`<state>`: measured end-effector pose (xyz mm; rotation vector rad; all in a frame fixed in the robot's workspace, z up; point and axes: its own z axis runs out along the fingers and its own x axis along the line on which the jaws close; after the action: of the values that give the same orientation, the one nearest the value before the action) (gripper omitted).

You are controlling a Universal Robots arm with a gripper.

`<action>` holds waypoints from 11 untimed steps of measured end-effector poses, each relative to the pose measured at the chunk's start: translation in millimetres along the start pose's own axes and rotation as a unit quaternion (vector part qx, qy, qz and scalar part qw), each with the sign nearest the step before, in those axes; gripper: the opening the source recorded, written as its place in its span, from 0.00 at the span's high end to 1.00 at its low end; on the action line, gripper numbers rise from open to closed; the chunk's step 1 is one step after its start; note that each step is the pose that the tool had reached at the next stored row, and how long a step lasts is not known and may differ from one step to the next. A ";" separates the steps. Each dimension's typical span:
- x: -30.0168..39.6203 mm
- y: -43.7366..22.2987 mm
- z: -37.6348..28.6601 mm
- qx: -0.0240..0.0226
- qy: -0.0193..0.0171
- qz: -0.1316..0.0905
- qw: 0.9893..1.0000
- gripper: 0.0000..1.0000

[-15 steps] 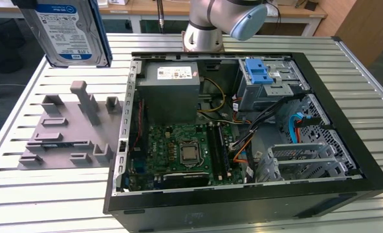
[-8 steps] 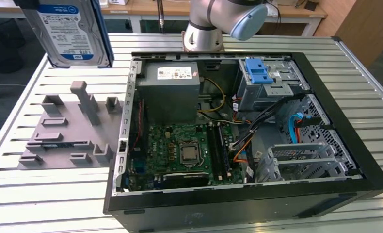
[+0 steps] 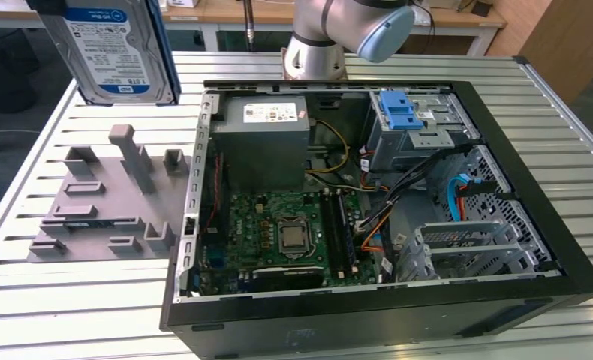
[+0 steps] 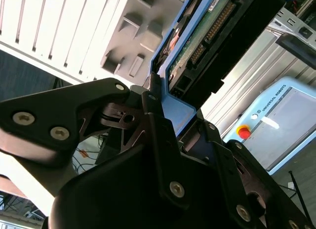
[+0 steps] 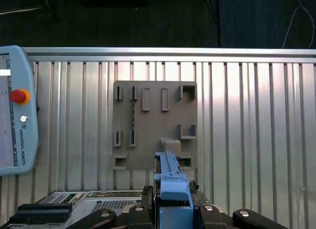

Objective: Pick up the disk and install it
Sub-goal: 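Pick up the disk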

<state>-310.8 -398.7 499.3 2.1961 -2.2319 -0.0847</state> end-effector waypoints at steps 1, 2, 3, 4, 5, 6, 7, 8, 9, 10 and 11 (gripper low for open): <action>0.1 -0.7 0.0 0.000 0.000 0.000 1.000 0.63; 0.2 -1.4 0.0 0.000 0.000 0.000 1.000 0.63; 0.3 -2.0 -0.1 0.000 0.000 0.000 1.000 0.63; 0.4 -2.5 -0.1 0.000 0.000 0.000 1.000 0.63; 0.5 -2.9 -0.1 0.000 0.000 0.000 1.000 0.63; 0.5 -3.3 -0.1 0.000 0.000 0.000 1.000 0.63; 0.6 -3.9 -0.2 0.000 0.000 0.000 1.000 0.63; 0.7 -4.5 -0.2 0.000 0.000 0.000 1.000 0.63; 0.7 -5.0 -0.2 0.000 0.000 0.000 1.000 0.63; 0.8 -5.6 -0.3 0.000 0.000 0.000 1.000 0.63; 0.9 -6.1 -0.3 0.000 0.000 0.000 1.000 0.63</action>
<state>-304.8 -399.6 499.3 2.1962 -2.2319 -0.0848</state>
